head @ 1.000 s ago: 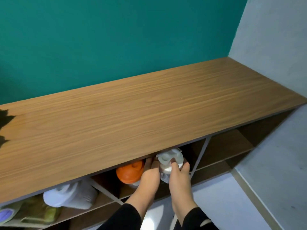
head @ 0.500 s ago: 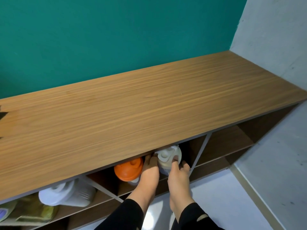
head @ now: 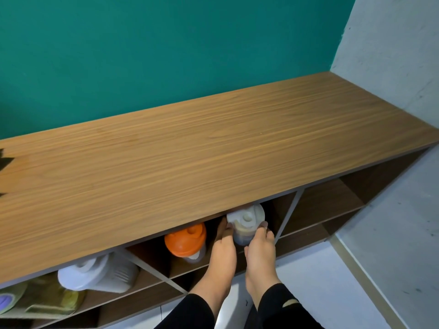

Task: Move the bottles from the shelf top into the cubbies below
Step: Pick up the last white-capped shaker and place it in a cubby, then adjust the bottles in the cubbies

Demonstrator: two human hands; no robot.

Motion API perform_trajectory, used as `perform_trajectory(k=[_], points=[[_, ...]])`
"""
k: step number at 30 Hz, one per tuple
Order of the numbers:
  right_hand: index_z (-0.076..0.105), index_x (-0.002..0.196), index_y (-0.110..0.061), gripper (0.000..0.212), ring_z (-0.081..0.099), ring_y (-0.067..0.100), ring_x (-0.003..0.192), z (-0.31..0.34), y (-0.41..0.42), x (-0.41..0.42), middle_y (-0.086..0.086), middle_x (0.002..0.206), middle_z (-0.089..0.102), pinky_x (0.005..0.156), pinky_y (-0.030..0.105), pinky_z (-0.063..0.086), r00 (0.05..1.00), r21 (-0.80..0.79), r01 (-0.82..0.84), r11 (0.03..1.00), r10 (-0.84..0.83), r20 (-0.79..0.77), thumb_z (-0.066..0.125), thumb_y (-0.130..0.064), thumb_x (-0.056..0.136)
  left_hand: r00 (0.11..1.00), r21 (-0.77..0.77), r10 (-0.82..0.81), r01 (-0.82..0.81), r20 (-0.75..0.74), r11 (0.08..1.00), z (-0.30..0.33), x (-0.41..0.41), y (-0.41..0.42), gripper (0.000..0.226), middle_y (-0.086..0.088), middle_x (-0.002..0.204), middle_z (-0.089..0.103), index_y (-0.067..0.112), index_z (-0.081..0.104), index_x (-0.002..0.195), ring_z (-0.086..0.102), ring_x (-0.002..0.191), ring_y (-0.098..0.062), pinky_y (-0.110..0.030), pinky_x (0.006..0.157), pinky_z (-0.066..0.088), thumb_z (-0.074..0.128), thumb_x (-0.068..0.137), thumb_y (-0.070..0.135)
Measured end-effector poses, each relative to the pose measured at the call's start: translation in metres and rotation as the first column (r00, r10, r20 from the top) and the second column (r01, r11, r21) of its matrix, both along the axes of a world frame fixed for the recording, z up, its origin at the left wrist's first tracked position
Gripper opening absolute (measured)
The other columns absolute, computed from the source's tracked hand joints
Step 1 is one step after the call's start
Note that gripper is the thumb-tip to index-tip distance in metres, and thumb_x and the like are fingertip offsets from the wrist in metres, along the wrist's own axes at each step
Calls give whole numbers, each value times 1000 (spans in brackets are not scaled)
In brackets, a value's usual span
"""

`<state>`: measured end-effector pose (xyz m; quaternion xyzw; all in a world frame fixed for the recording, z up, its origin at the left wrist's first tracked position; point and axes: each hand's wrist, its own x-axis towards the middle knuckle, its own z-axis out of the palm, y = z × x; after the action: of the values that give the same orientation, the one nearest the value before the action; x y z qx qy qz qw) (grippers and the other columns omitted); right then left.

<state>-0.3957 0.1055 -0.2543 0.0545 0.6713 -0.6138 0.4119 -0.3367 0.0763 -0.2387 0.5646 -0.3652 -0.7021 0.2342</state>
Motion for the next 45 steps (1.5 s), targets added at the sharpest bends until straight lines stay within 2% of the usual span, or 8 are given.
perform_trajectory(k=[9,14,18,24,29,32,38,45], points=[[33,151,-19,51,45,37,134,-4,2,6,16,149,45,111,53,39,992,134,-104,986,93,86,29,-41,105,986,-12,-86,89,141,996,13,13,8,24,-6,95,65,11,61,113,59,86,-13,-25,71,45,42,105,24],[62,116,-10,30,63,29,106,-3,7,25,14,117,67,97,47,49,907,190,-415,890,388,165,36,-21,106,984,-41,6,2,178,999,-9,64,41,27,1,94,71,16,69,104,65,100,-20,-40,95,49,44,105,25],[54,134,-17,36,57,21,108,4,-6,37,7,129,60,89,30,40,776,227,-579,783,615,-143,40,-7,102,917,-78,249,-236,311,969,-24,105,38,31,-4,121,68,17,58,132,61,115,-26,-47,109,45,47,104,23],[29,152,-32,58,47,29,131,6,-21,54,8,145,48,105,40,38,516,282,-754,593,801,-303,45,-11,101,953,-213,102,-41,287,976,5,117,16,56,-1,137,51,27,28,155,51,121,-21,-35,104,40,42,102,12],[32,150,-19,56,57,26,118,5,-15,60,10,136,55,93,27,43,542,259,-729,634,766,-346,43,-2,98,969,-248,69,-8,236,969,5,114,3,58,1,122,61,28,33,151,58,98,-11,-24,79,46,43,100,3],[44,137,-9,41,56,11,77,6,-7,55,3,96,60,65,14,44,588,254,-691,677,731,-347,45,0,97,982,-205,106,-72,159,976,7,111,-10,59,-6,139,57,29,36,152,54,111,-17,-30,98,40,47,100,3],[33,151,-24,59,56,31,119,5,-7,59,10,134,54,98,39,47,621,209,-668,714,690,-373,44,-3,97,978,-169,144,-119,148,978,1,106,-1,58,-3,128,57,26,34,146,55,98,-9,-34,93,43,47,96,-1],[47,135,-15,39,57,21,84,3,-5,59,10,104,59,73,32,48,594,295,-660,691,721,-357,44,-6,97,984,-120,93,-75,154,990,-1,113,-9,59,-11,130,62,30,40,146,59,115,-31,-49,109,45,47,94,2]])
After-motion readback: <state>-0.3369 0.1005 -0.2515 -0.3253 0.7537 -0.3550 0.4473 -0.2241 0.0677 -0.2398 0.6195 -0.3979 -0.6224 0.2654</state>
